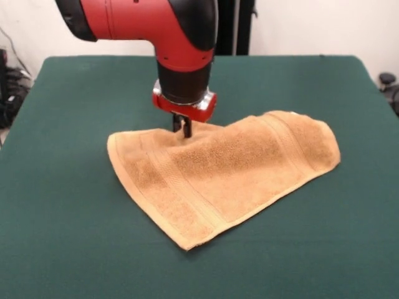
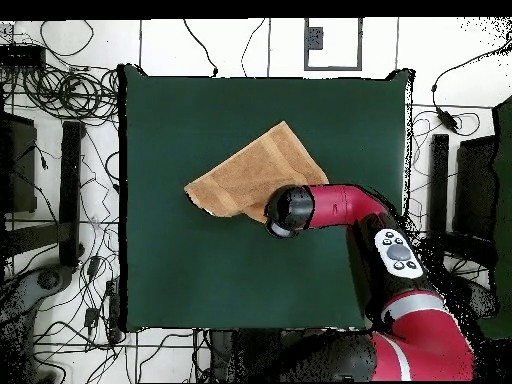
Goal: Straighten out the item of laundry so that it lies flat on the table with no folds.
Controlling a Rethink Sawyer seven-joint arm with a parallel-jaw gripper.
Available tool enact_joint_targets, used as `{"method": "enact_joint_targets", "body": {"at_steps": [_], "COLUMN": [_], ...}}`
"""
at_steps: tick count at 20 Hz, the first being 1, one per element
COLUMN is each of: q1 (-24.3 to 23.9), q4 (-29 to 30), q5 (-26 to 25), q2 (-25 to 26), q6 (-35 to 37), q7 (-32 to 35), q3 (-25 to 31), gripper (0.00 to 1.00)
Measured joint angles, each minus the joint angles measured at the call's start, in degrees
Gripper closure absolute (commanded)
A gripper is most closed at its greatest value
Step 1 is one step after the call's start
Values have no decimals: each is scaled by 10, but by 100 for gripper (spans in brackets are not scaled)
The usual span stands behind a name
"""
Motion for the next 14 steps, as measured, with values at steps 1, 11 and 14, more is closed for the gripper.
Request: {"method": "enact_joint_targets", "body": {"at_steps": [1, 11, 14], "q1": [4, -1, -31], "q4": [-3, -28, -46], "q5": [1, 23, 49], "q2": [0, 8, 21], "q6": [0, 8, 45], "q7": [0, 0, 0], "q3": [-6, -30, -13], "gripper": [100, 100, 100]}}
